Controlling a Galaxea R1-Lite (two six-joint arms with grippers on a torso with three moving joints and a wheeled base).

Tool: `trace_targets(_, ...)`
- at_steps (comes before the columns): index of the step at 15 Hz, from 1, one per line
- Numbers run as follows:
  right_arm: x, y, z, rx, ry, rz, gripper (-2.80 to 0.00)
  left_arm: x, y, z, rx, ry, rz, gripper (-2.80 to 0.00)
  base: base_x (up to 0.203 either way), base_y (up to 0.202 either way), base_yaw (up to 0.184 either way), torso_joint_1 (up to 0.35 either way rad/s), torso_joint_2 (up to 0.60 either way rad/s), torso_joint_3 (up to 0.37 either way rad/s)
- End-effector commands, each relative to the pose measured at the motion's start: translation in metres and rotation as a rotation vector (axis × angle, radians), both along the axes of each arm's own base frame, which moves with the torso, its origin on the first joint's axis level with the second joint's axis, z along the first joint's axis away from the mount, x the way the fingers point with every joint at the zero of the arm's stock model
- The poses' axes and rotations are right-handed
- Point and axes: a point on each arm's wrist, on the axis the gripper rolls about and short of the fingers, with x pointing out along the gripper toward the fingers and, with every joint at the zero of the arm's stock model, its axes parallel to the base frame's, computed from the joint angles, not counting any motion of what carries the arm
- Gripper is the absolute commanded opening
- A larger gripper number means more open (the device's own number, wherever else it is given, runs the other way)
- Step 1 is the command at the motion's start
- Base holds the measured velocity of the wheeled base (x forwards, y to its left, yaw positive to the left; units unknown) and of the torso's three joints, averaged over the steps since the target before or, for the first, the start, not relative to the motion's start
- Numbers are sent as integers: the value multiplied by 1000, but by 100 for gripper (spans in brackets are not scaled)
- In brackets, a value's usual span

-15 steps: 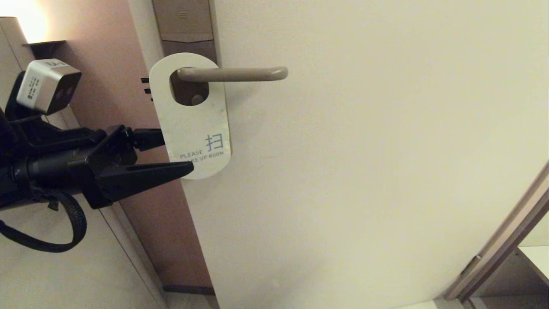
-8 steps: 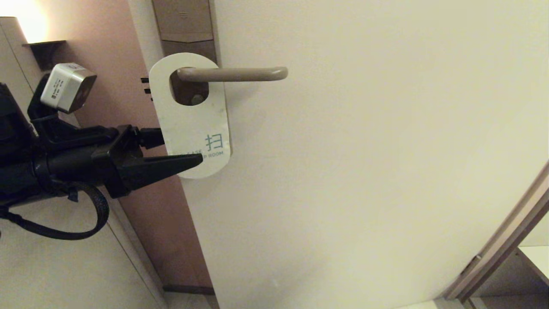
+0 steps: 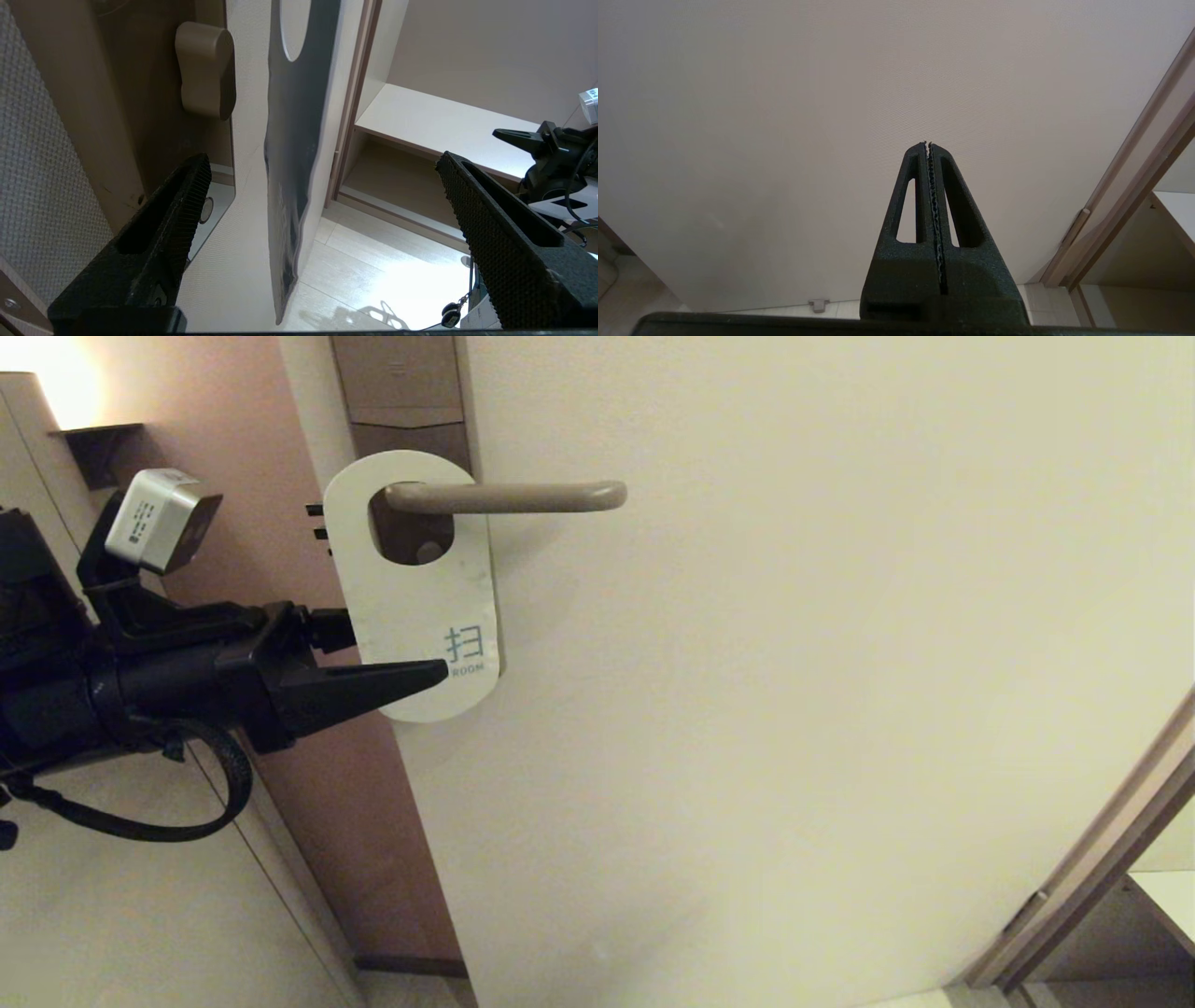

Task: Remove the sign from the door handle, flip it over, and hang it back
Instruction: Take down the sign

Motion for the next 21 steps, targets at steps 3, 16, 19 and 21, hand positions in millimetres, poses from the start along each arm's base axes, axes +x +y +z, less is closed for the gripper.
trace_targets(3,0,0,0,0,1,0,-280,0,-4,1,-1,-4,-21,0,0,0,0,0,0,0)
trace_targets(16,0,0,0,0,1,0,-280,1,-9,3,-3,-11,-36,-280,0,0,0,0,0,0)
trace_targets(19,0,0,0,0,1,0,-280,0,-9,4,-4,-16,-35,-280,0,0,0,0,0,0)
trace_targets(21,0,0,0,0,1,0,-280,0,-9,4,-3,-18,-17,-280,0,0,0,0,0,0)
